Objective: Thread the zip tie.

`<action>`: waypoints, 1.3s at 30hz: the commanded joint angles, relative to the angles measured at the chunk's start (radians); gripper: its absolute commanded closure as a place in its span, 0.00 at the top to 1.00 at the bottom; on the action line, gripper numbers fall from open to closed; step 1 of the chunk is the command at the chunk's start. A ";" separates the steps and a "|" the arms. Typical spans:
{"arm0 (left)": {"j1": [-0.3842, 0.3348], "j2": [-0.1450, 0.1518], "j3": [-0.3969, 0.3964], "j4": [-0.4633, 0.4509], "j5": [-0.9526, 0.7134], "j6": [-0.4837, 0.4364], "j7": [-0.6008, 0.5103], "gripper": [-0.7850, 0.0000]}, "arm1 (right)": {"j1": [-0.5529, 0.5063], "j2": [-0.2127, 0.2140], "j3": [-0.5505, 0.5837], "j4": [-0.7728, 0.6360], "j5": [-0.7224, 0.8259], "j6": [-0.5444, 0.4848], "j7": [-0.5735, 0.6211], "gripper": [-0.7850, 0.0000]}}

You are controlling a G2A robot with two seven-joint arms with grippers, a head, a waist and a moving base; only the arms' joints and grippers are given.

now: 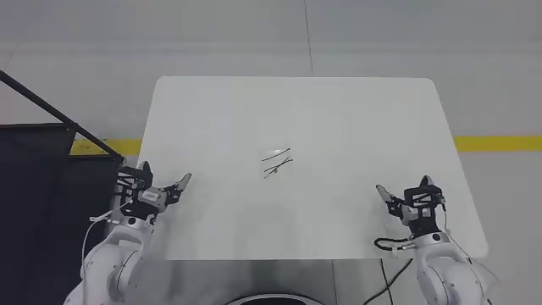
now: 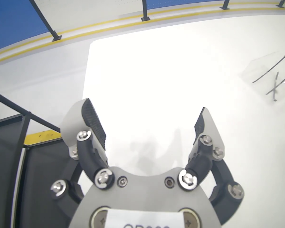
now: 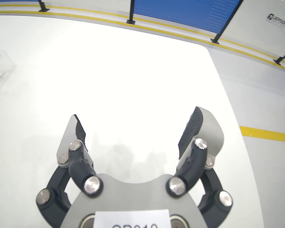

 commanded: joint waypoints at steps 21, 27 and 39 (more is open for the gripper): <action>-0.159 0.022 -0.047 0.054 -0.434 -0.381 -0.300 1.00 | 0.325 0.035 -0.099 0.100 0.689 -0.665 0.561 1.00; -0.159 0.022 -0.047 0.054 -0.434 -0.381 -0.300 1.00 | 0.325 0.035 -0.099 0.100 0.689 -0.665 0.561 1.00; -0.247 0.034 0.011 0.137 -0.868 -0.529 -0.559 1.00 | 0.678 0.033 -0.352 0.431 1.289 -0.661 1.068 1.00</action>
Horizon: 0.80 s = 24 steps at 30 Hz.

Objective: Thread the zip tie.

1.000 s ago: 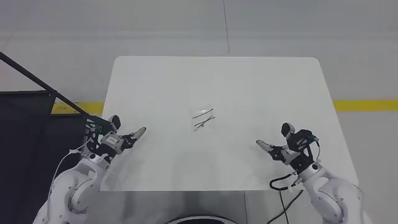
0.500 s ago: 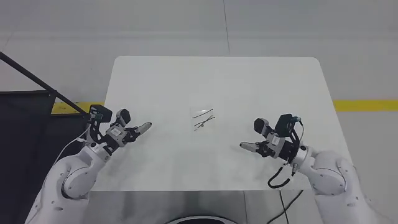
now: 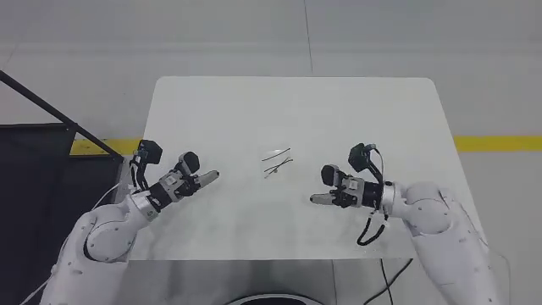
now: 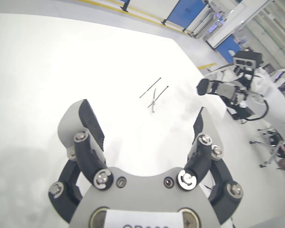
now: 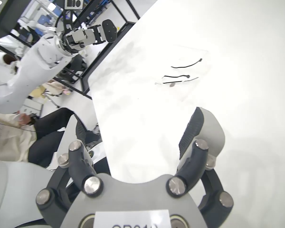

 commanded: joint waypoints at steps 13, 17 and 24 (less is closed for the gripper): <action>-0.054 0.020 0.019 0.080 -0.256 -0.074 -0.208 1.00 | 0.383 -0.023 -0.303 0.459 0.370 0.089 0.162 1.00; -0.054 0.020 0.019 0.080 -0.256 -0.074 -0.208 1.00 | 0.420 -0.038 -0.337 0.528 0.346 0.075 0.134 1.00; -0.054 0.020 0.019 0.080 -0.256 -0.074 -0.208 1.00 | 0.478 -0.077 -0.410 0.603 0.303 0.120 0.063 1.00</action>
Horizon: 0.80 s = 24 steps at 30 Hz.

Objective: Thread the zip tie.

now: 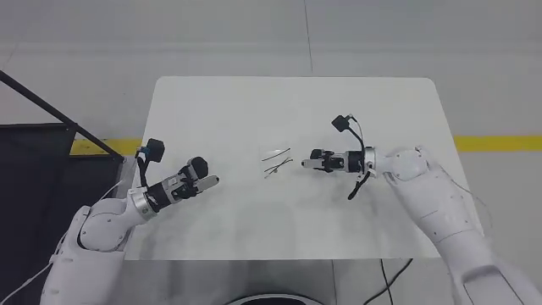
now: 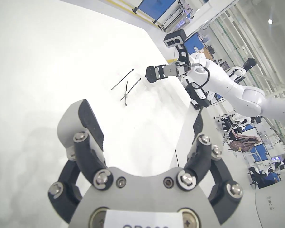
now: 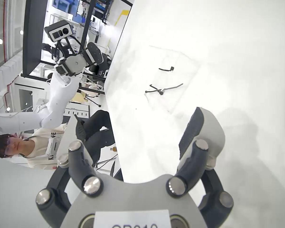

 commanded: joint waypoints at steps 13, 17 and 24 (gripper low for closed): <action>0.000 0.000 0.000 0.000 0.000 0.000 0.000 1.00 | 0.097 -0.066 -0.098 0.115 -0.070 0.111 -0.072 0.80; 0.000 0.000 0.000 0.000 0.000 0.000 0.000 1.00 | 0.109 -0.077 -0.110 0.139 -0.074 0.123 -0.067 0.73; 0.000 0.000 0.000 0.000 0.000 0.000 0.000 1.00 | 0.125 -0.094 -0.123 0.172 -0.068 0.121 -0.055 0.47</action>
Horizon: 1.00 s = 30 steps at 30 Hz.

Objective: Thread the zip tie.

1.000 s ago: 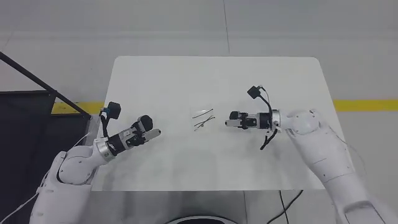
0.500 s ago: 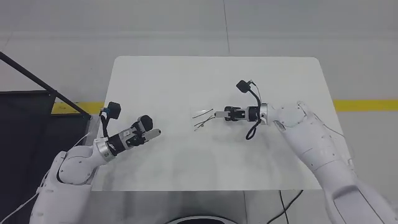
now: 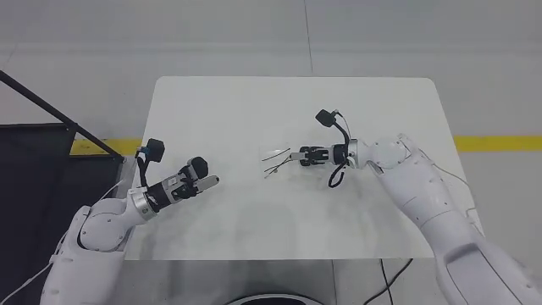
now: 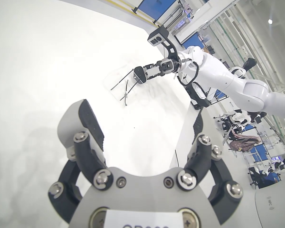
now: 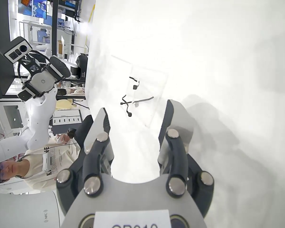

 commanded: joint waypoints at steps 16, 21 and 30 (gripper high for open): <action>0.000 0.000 0.000 0.000 0.000 0.000 0.000 1.00 | 0.028 -0.030 -0.012 0.057 0.012 -0.009 0.033 0.34; 0.000 0.000 0.000 0.000 0.000 0.000 0.000 1.00 | 0.032 -0.036 -0.011 0.067 0.012 -0.011 0.037 0.31; 0.000 0.000 0.000 0.000 0.000 0.000 0.000 1.00 | 0.033 -0.044 -0.008 0.080 0.021 -0.029 0.054 0.12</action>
